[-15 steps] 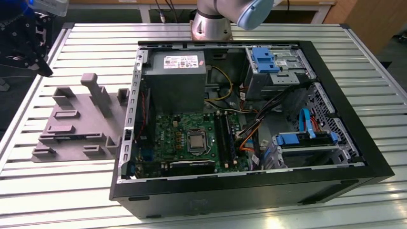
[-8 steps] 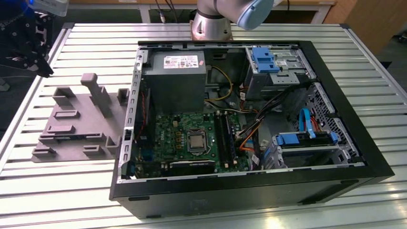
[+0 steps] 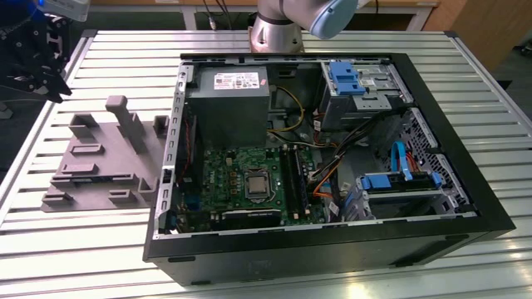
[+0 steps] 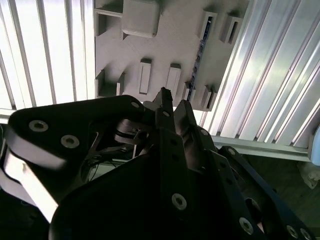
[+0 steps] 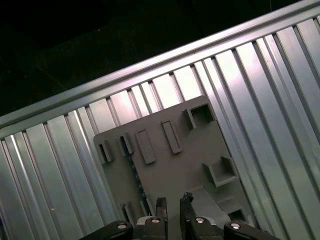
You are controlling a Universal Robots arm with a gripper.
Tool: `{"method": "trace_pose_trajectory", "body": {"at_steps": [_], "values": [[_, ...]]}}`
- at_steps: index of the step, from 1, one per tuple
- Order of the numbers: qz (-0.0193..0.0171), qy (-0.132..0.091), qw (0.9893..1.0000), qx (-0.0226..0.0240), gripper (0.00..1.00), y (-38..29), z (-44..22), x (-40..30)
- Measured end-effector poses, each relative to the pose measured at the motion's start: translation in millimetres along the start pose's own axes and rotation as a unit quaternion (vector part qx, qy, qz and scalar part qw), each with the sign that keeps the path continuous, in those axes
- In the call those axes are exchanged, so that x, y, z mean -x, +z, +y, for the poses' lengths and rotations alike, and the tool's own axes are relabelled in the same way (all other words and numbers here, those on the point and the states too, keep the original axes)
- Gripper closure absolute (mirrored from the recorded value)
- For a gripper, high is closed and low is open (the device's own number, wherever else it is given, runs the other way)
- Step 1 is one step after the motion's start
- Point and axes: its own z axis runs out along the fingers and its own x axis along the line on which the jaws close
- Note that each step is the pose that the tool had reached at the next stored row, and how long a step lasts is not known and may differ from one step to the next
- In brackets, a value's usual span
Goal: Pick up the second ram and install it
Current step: 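Pick up the second ram and move it above second insertion slot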
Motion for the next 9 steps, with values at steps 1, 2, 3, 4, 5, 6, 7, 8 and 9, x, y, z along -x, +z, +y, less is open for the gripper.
{"method": "trace_pose_trajectory", "body": {"at_steps": [1, 2, 3, 4, 5, 6, 7, 8, 9], "values": [[0.0, 0.0, 1.0, 0.0, 0.75, 0.1, 0.0, -0.1], [0.0002, -0.003, 1.0, 0.0, 0.75, 0.3, 0.0, -0.2], [0.0005, -0.007, 1.0, -0.0001, 0.75, 0.5, -0.1, -0.2], [0.0009, -0.014, 0.9999, 0.0, 0.75, 0.7, -0.1, -0.2], [0.0013, -0.023, 0.9997, 0.0, 0.75, 0.9, -0.1, -0.2], [0.0015, -0.03, 0.9995, 0.0001, 0.75, 1.1, -0.2, -0.2], [0.0018, -0.037, 0.9993, 0.0001, 0.75, 1.2, -0.2, -0.3], [0.002, -0.041, 0.9991, 0.0001, 0.75, 1.3, -0.2, -0.3], [0.002, -0.042, 0.9991, 0.0001, 0.75, 1.3, -0.2, -0.3]]}}
